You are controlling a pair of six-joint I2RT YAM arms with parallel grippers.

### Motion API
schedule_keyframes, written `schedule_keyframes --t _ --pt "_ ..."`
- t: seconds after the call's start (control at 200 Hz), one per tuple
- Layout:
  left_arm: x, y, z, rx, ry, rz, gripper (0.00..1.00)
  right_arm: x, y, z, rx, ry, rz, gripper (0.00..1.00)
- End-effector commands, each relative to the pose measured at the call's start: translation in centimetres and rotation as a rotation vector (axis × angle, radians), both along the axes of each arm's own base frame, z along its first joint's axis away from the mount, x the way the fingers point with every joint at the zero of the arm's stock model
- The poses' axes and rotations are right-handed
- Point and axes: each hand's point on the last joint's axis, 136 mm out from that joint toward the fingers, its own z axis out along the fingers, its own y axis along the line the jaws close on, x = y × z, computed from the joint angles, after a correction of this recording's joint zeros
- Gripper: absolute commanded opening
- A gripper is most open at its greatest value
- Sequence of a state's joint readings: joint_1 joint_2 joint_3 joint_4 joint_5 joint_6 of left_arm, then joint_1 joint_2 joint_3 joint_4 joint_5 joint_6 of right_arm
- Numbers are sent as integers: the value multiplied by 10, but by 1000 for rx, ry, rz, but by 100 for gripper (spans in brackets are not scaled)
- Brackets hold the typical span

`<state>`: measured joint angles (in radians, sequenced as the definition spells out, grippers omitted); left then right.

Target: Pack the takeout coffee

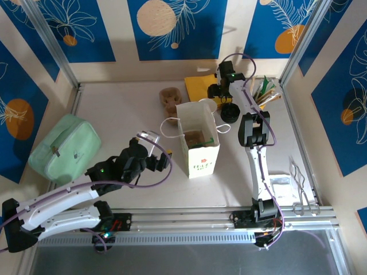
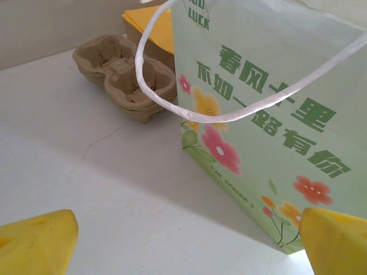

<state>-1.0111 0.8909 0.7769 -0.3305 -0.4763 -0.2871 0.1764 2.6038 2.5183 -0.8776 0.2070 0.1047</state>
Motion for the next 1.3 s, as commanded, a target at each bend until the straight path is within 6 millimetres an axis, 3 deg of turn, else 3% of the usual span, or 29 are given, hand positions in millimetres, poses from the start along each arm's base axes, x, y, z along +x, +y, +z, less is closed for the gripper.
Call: schedule_keyframes --t 0.0,0.255,0.59,0.875,1.105,1.296 --pt "-1 4 1 -19 1 17 99 5 1 -8 -27 -8 15 70" --pt "0 2 1 -14 2 13 99 3 -1 -17 -55 10 19 68" --pt "0 1 1 -13 1 11 99 -4 1 -19 -39 40 17 50" --pt "1 0 4 -4 -5 9 99 -2 11 4 32 9 12 38" --pt "-1 3 4 2 -3 8 99 0 17 35 84 -39 6 34" --pt "-1 6 6 2 -10 14 99 3 15 44 123 -53 -15 31"
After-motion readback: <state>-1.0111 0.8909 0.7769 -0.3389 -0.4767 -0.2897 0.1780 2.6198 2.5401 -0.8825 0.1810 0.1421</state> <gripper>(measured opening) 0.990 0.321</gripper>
